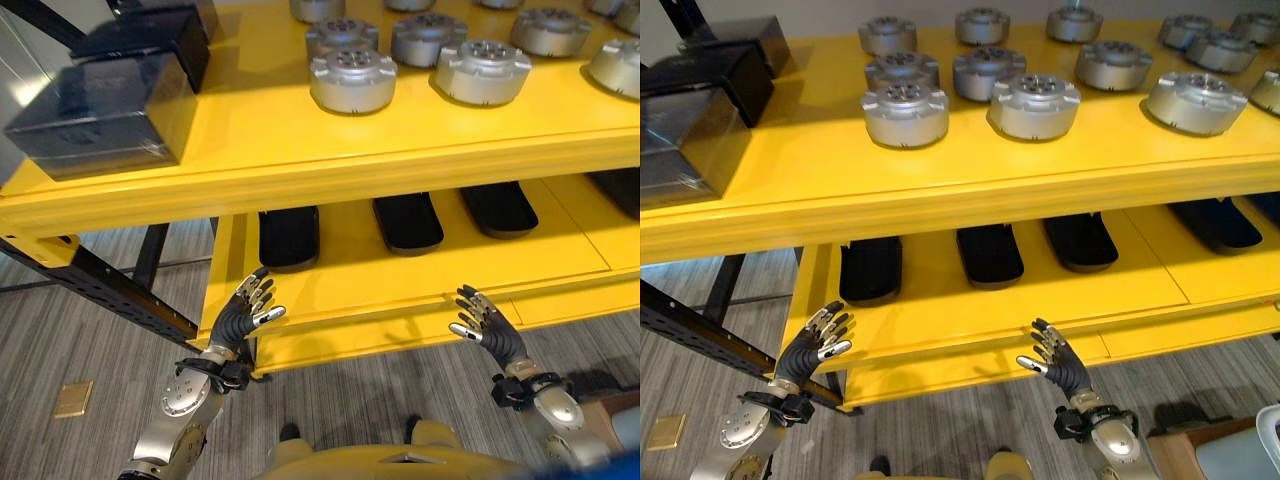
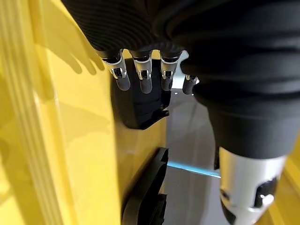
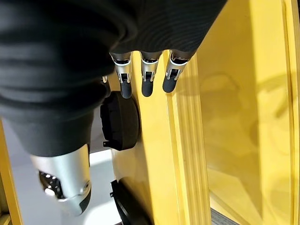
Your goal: Move parts from the plastic box to the shelf.
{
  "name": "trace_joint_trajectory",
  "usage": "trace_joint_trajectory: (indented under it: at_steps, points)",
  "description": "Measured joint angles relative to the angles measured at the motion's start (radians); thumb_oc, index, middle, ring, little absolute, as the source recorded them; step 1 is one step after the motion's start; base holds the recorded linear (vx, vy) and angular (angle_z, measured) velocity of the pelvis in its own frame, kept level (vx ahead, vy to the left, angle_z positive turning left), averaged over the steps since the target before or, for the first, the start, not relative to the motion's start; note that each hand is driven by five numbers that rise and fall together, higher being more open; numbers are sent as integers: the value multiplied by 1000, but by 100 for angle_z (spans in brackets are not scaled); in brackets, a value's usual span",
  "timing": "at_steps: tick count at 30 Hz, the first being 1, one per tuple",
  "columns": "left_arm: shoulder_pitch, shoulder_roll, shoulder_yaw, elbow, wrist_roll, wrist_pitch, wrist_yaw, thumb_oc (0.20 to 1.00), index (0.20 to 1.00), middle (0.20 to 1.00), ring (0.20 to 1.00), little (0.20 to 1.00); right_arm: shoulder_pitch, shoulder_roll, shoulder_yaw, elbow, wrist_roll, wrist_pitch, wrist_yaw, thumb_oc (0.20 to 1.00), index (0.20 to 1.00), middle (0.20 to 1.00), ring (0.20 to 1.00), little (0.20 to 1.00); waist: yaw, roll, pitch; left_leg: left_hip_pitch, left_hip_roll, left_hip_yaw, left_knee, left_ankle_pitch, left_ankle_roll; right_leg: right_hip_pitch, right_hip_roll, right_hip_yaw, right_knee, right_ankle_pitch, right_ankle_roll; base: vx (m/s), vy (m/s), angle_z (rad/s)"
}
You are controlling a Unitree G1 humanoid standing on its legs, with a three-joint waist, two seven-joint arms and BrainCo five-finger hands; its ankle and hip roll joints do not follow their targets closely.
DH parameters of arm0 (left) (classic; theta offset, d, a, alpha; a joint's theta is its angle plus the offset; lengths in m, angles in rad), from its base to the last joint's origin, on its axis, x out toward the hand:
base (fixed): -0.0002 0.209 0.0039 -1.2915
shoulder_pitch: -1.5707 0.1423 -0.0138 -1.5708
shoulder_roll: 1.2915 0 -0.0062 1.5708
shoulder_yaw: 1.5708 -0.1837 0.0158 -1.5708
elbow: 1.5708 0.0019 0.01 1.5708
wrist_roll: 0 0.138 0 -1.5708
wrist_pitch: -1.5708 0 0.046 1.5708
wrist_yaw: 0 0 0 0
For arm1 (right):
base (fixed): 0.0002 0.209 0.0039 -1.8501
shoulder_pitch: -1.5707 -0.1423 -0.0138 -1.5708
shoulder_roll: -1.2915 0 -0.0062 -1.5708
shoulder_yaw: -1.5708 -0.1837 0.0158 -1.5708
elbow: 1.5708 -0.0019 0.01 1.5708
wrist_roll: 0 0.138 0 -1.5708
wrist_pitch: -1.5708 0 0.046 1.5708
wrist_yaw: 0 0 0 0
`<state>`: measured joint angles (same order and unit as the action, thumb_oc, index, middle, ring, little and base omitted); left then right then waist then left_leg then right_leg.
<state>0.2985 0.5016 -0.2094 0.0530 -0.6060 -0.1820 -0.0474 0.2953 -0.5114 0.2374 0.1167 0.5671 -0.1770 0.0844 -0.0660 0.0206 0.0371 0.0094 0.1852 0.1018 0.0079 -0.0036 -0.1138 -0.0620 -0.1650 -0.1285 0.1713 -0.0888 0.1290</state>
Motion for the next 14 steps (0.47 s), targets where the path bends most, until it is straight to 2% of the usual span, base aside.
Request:
trace_joint_trajectory:
  at_steps: [2, 7, 14]
  points:
    - [0, -30, -6, 40, 8, 4, 2, 1000, 1000, 1000, 1000, 1000, -7, 24, 2, 4, 2, 4, -1, 1000, 1000, 1000, 1000, 1000, 2, -13, -31, 21, -18, 3, -34, 12, 10, 33, -13, -5, -58, 27, 12, -5, 82, 3]
    - [-4, -45, -6, 65, 31, 4, 4, 1000, 1000, 1000, 1000, 1000, -37, 66, 24, 35, 30, 16, -1, 1000, 1000, 1000, 1000, 1000, 6, -33, -63, 47, -34, 16, -75, 28, 19, 72, -20, -2, -141, 71, 23, -9, 39, -4]
    - [-7, -64, -13, 89, 73, 6, 10, 1000, 1000, 1000, 1000, 1000, -60, 69, 49, 40, 51, 33, -4, 1000, 1000, 1000, 1000, 1000, 4, -30, -66, 78, -37, 31, -101, 34, 24, 115, -16, 5, -209, 105, 31, 6, 14, -5]
